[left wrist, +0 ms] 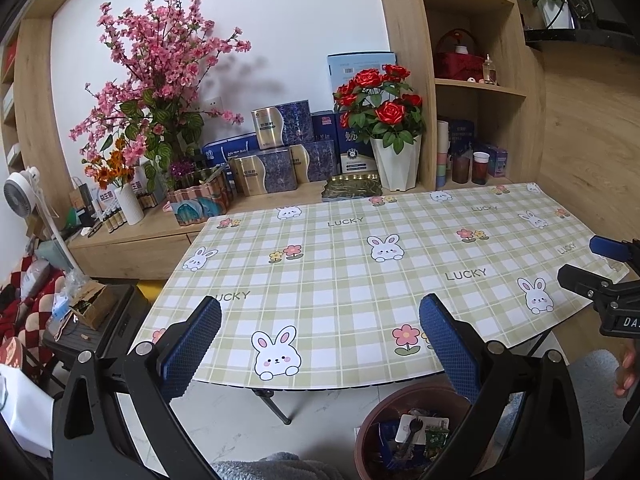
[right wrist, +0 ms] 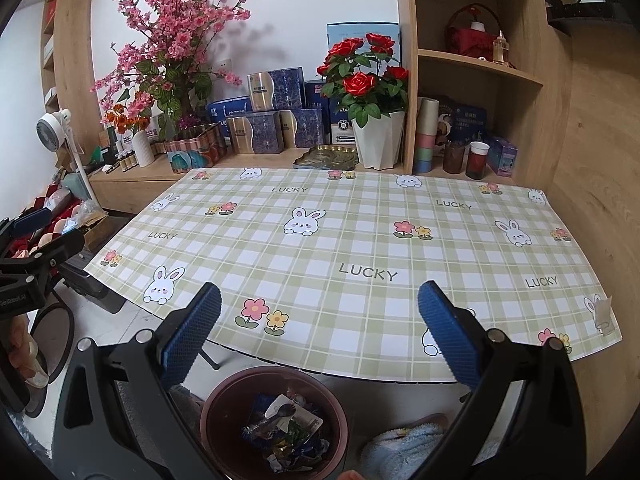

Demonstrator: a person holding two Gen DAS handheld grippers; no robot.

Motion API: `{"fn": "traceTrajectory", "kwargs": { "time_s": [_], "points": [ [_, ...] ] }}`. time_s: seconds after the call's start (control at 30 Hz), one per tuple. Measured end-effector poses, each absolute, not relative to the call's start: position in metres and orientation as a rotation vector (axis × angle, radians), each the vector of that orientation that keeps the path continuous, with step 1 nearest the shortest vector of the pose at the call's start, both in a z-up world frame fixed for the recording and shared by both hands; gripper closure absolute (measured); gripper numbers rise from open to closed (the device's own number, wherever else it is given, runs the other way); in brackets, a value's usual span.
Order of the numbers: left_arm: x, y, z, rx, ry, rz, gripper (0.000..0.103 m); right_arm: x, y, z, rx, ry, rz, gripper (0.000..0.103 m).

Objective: Collect trash

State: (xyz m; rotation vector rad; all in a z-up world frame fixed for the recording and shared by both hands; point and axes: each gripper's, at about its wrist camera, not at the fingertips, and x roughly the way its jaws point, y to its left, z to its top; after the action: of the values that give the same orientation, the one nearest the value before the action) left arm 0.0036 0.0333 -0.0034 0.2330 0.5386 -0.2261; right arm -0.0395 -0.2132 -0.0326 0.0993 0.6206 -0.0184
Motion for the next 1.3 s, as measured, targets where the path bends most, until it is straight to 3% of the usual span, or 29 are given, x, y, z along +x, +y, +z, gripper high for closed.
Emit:
{"fn": "traceTrajectory", "kwargs": {
  "time_s": [1.3],
  "points": [
    [-0.003, 0.022, 0.002, 0.244, 0.516, -0.206, 0.006, -0.04, -0.212, -0.036, 0.109, 0.624, -0.025, 0.006]
  ]
}}
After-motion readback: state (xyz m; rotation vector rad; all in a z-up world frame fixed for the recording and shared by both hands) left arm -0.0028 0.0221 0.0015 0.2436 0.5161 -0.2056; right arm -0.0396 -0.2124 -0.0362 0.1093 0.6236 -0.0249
